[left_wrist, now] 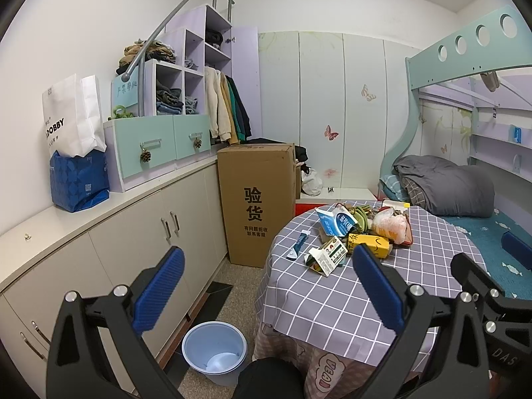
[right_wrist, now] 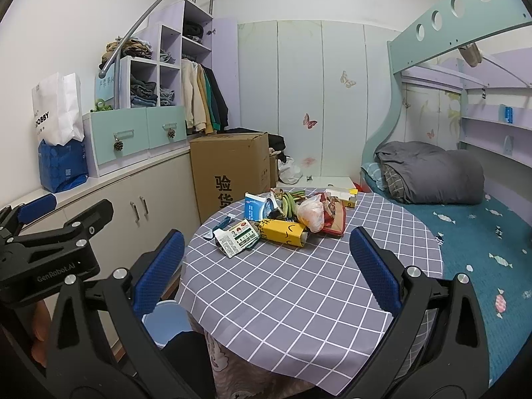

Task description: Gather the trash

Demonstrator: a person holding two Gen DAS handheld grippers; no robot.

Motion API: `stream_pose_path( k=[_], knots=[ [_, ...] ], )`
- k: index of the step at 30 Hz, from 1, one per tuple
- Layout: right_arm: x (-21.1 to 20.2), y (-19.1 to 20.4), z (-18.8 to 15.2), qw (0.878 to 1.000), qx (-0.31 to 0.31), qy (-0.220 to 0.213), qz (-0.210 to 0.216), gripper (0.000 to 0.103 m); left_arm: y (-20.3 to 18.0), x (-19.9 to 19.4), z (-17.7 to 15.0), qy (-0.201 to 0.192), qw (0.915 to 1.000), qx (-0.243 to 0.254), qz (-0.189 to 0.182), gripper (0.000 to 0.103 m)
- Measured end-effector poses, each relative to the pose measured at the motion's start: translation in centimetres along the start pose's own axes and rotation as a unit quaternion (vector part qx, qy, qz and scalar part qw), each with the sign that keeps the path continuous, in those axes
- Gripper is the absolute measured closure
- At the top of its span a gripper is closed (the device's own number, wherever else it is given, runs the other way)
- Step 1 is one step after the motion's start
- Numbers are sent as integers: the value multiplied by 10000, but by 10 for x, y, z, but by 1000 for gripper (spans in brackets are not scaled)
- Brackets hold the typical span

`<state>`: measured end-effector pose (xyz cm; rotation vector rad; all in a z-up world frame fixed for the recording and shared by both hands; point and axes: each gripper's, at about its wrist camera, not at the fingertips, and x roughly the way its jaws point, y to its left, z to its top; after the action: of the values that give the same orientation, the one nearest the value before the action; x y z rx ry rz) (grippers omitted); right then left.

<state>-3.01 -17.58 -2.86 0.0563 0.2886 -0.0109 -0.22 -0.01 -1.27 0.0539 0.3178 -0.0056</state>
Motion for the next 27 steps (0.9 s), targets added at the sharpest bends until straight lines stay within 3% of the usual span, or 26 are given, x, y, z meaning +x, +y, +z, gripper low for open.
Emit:
stream_pose_path(
  k=[27],
  knots=[
    [1,2,4,10000,47,27,44,6,-5,2,3,7,10000,29,-9,4]
  ],
)
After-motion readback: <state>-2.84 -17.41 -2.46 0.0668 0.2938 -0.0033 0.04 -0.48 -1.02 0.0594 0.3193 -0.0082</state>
